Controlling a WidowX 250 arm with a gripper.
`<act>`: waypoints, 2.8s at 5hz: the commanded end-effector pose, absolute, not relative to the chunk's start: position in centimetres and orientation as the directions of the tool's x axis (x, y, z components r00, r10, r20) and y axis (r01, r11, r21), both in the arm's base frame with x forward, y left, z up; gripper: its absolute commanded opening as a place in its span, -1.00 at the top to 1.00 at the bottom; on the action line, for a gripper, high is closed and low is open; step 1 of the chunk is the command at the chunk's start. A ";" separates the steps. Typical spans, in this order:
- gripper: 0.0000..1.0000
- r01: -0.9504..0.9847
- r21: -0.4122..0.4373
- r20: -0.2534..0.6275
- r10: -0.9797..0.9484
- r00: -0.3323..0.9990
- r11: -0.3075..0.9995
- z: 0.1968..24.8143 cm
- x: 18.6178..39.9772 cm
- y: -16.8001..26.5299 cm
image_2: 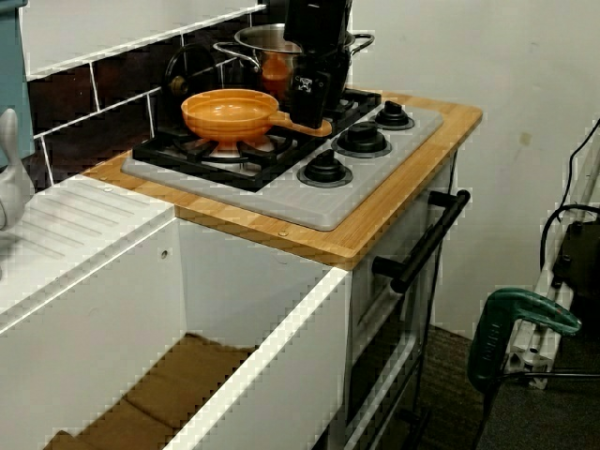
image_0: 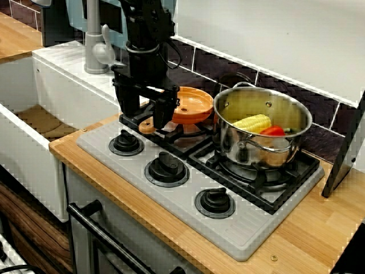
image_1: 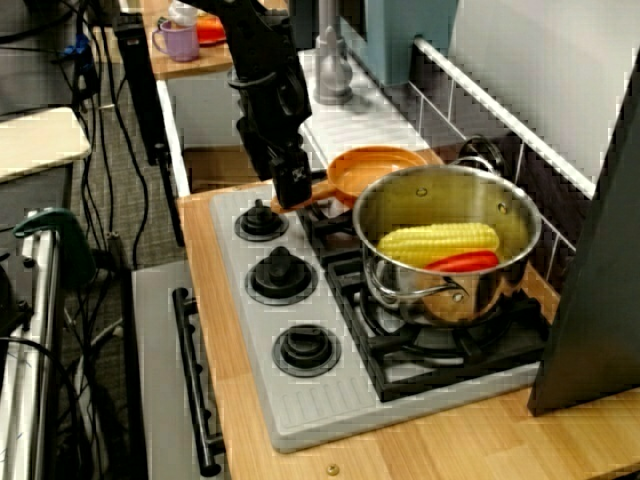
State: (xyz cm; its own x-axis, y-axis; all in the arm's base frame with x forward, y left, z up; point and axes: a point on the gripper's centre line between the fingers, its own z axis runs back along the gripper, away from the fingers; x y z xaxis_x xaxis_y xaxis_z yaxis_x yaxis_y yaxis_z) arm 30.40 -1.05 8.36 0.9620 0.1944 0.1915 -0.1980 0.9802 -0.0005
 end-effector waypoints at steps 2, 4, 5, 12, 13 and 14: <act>-1.00 -0.220 0.000 0.217 0.215 0.952 0.975 8.4 31.4 -0.8; -1.00 -0.235 -0.008 0.211 0.232 0.950 0.972 7.8 31.9 -0.7; -1.00 -0.240 -0.010 0.204 0.237 0.950 0.971 7.8 32.1 -0.6; 1.00 -0.259 -0.101 0.231 0.276 0.933 0.961 15.0 28.7 2.3; 1.00 -0.251 -0.104 0.245 0.269 0.931 0.962 16.4 28.3 2.1; 1.00 -0.244 -0.118 0.247 0.267 0.932 0.963 17.5 28.0 2.2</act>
